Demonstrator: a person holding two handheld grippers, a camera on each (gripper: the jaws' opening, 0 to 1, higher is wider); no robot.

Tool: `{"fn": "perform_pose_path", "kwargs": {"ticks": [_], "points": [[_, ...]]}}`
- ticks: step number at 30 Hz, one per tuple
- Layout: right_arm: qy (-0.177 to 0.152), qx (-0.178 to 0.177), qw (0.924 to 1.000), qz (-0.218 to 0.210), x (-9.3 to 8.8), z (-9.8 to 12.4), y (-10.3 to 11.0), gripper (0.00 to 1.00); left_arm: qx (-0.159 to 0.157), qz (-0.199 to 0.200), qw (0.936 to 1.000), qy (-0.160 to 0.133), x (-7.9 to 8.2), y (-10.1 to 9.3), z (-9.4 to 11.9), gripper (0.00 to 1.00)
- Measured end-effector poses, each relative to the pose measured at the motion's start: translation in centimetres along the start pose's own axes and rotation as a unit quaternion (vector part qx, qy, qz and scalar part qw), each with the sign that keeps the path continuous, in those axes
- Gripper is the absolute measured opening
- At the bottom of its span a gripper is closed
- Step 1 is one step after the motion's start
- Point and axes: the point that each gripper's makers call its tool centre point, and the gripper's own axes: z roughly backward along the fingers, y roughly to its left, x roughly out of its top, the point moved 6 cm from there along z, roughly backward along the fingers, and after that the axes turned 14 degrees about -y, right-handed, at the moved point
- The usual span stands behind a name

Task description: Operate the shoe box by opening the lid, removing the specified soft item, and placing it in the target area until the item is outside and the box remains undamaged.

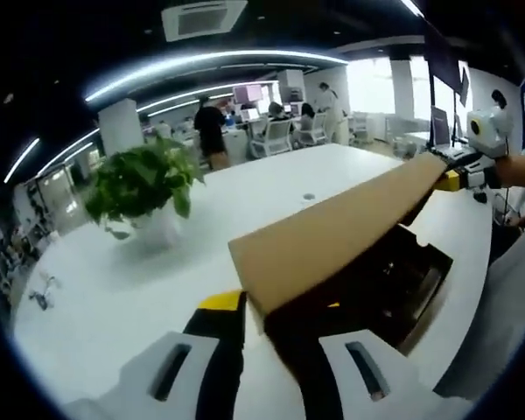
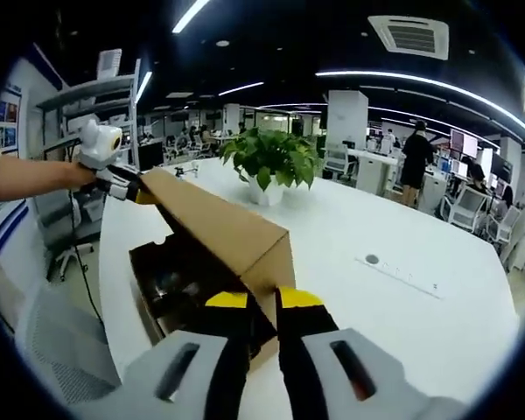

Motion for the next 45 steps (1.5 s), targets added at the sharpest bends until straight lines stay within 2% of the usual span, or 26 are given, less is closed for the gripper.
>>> {"fn": "perform_pose_path", "kwargs": {"ticks": [11, 18, 30, 45], "points": [[-0.004, -0.006, 1.0000, 0.002, 0.6, -0.9, -1.2, 0.05, 0.018, -0.002, 0.9998, -0.010, 0.5, 1.0, -0.8, 0.04], [-0.016, -0.009, 0.9998, -0.001, 0.6, -1.3, -1.8, 0.06, 0.032, -0.004, 0.9994, -0.009, 0.9, 1.4, -1.6, 0.03], [-0.005, -0.016, 0.9999, 0.002, -1.3, -1.3, -2.0, 0.08, 0.036, 0.000, 0.9993, -0.011, 1.0, 1.6, -1.9, 0.02], [0.041, -0.023, 0.9989, 0.004, -5.1, -1.7, -2.4, 0.05, 0.043, 0.002, 0.9990, -0.015, 1.3, 2.3, -3.1, 0.02]]}}
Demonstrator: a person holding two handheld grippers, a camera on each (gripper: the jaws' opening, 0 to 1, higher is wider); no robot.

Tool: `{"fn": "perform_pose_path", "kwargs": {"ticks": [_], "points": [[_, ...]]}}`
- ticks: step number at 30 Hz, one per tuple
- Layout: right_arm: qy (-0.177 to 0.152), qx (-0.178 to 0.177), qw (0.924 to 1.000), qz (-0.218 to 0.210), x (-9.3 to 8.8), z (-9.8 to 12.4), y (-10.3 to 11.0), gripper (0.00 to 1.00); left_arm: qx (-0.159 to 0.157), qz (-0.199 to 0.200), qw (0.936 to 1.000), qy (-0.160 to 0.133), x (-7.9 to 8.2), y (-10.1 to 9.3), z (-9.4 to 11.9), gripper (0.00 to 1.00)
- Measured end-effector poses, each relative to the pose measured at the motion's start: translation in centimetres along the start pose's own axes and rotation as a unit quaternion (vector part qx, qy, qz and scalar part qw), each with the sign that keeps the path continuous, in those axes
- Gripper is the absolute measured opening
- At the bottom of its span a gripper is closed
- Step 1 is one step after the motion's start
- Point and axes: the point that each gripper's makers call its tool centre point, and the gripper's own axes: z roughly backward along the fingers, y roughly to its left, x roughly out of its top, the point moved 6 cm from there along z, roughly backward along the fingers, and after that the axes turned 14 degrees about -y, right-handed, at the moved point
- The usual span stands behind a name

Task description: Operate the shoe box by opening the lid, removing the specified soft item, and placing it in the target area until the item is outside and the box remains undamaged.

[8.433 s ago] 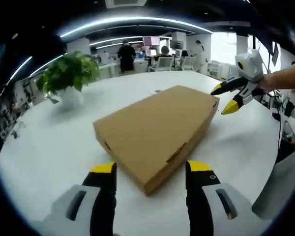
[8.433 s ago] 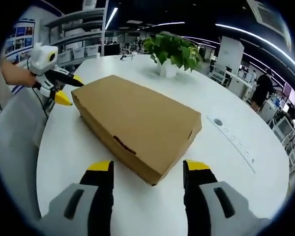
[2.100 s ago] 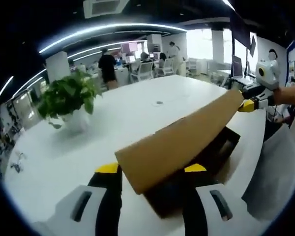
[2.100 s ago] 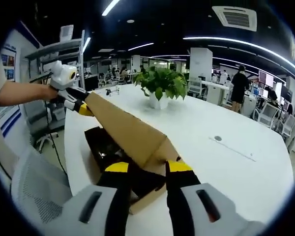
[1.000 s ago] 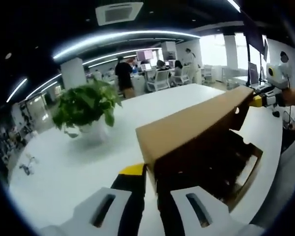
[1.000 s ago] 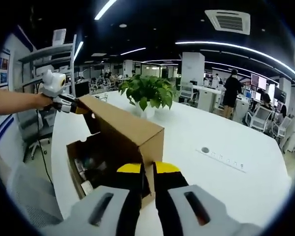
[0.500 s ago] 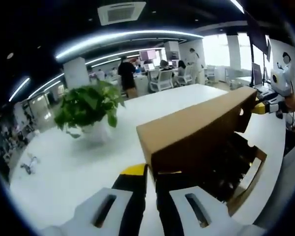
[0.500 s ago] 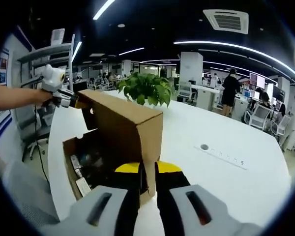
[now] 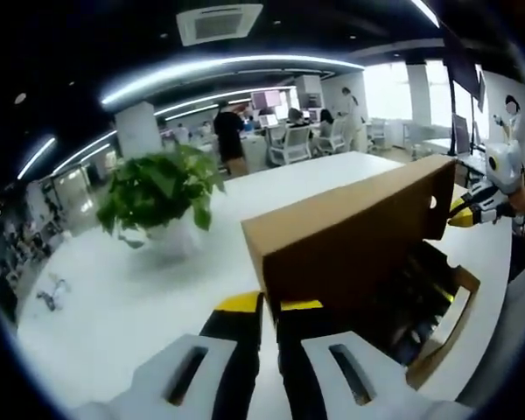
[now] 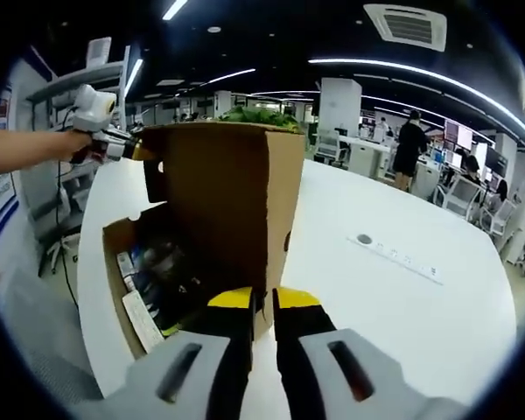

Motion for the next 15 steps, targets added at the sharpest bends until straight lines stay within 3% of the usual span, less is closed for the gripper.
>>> {"fn": "perform_pose_path", "kwargs": {"ticks": [15], "points": [[0.019, 0.003, 0.9998, -0.003, -1.6, -1.2, -0.2, 0.03, 0.000, 0.003, 1.0000, -0.002, 0.1, 0.6, -1.3, 0.02]]}}
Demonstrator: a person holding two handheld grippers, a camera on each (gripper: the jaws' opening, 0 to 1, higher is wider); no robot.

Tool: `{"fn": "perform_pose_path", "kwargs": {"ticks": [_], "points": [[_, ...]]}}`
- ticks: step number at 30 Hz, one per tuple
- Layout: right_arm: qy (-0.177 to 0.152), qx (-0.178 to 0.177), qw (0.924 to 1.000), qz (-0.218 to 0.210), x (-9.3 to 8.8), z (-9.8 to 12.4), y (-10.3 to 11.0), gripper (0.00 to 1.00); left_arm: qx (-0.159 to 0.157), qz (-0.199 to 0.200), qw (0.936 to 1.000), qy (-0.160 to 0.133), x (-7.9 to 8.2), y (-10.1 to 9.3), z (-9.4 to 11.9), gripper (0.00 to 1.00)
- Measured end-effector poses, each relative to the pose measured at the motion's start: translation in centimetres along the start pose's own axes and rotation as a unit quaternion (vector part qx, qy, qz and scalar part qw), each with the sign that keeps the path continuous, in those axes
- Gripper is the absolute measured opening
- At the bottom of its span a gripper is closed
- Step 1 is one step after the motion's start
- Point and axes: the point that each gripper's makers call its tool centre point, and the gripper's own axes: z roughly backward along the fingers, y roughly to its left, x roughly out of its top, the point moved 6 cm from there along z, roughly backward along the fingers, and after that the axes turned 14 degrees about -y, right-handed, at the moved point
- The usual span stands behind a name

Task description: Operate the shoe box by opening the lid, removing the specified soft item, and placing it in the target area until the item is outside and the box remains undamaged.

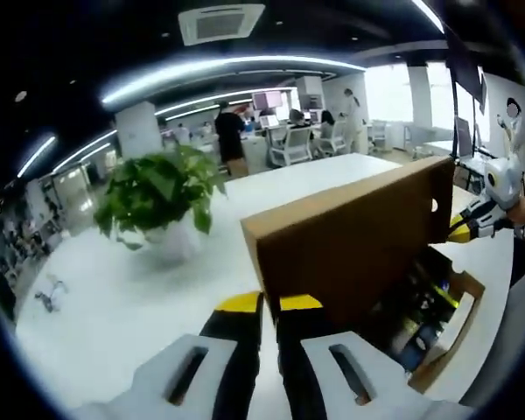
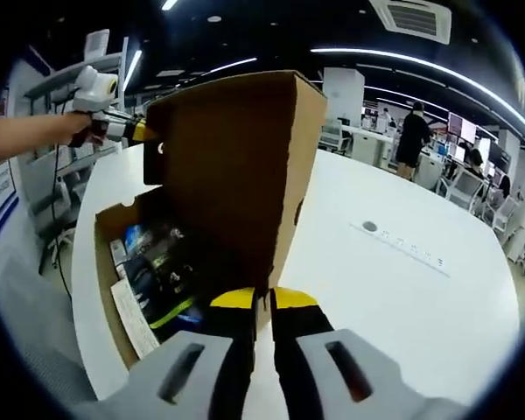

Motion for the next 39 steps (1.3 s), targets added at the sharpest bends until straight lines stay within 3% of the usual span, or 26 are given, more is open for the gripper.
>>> {"fn": "perform_pose_path", "kwargs": {"ticks": [16, 32, 39], "points": [[-0.003, -0.019, 0.9997, -0.015, -0.2, -1.0, -0.7, 0.01, -0.001, 0.002, 1.0000, 0.004, -0.1, 0.5, -1.8, 0.02], [-0.003, -0.020, 0.9998, 0.010, -0.1, -1.4, -1.1, 0.00, 0.000, -0.004, 1.0000, 0.006, -0.6, 0.9, -3.3, 0.03], [-0.002, -0.021, 0.9997, 0.015, 0.0, -1.5, -1.1, 0.00, -0.001, 0.012, 0.9997, 0.020, -2.2, 0.7, -3.1, 0.02]]}}
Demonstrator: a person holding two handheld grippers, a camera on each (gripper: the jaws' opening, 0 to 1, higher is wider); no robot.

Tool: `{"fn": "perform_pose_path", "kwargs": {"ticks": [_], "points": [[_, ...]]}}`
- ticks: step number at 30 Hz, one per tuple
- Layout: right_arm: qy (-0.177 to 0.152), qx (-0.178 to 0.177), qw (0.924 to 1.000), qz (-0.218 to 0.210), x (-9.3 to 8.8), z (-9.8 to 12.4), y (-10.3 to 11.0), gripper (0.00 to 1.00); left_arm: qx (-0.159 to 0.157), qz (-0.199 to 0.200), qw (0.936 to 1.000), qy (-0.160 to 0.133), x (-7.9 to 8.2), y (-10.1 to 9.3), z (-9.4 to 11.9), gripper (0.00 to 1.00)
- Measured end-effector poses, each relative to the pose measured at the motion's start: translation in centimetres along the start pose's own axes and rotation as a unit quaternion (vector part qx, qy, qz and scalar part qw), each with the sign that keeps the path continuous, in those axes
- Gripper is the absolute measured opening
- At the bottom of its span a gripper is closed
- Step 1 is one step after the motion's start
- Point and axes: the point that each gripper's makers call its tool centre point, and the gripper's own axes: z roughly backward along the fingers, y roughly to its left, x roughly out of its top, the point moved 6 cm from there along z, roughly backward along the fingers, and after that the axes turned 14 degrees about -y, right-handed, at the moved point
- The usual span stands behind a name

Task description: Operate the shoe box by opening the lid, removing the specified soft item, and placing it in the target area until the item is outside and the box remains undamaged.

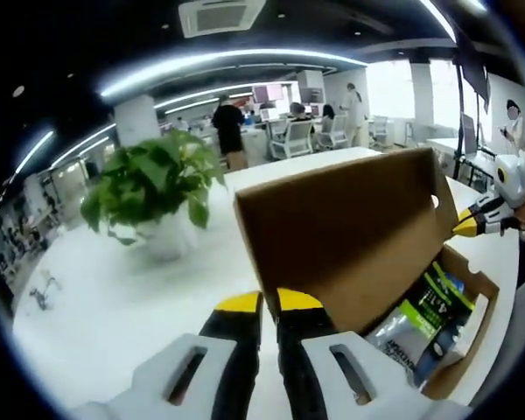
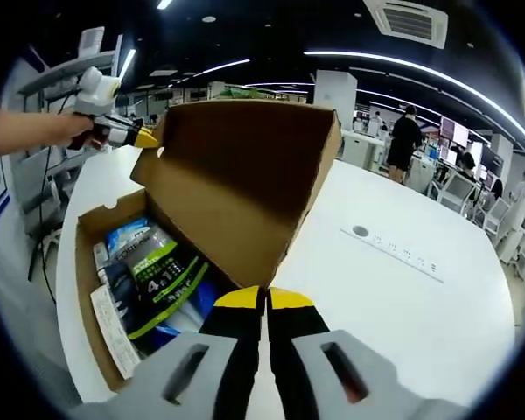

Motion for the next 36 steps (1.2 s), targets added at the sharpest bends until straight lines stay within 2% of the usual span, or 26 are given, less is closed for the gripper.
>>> {"fn": "perform_pose_path", "kwargs": {"ticks": [18, 31, 36], "points": [[0.003, 0.002, 1.0000, -0.005, 0.1, -0.3, -0.3, 0.00, 0.009, 0.041, 0.9989, 0.023, -3.4, -0.7, 1.1, 0.00], [0.008, 0.002, 0.9999, -0.012, 0.3, -0.7, -0.7, 0.00, 0.011, 0.057, 0.9977, 0.035, -4.7, -1.2, 1.8, 0.00], [0.012, 0.005, 0.9999, -0.005, 0.3, -1.1, -0.8, 0.01, 0.010, 0.057, 0.9977, 0.035, -4.6, -1.0, 1.4, 0.00]]}}
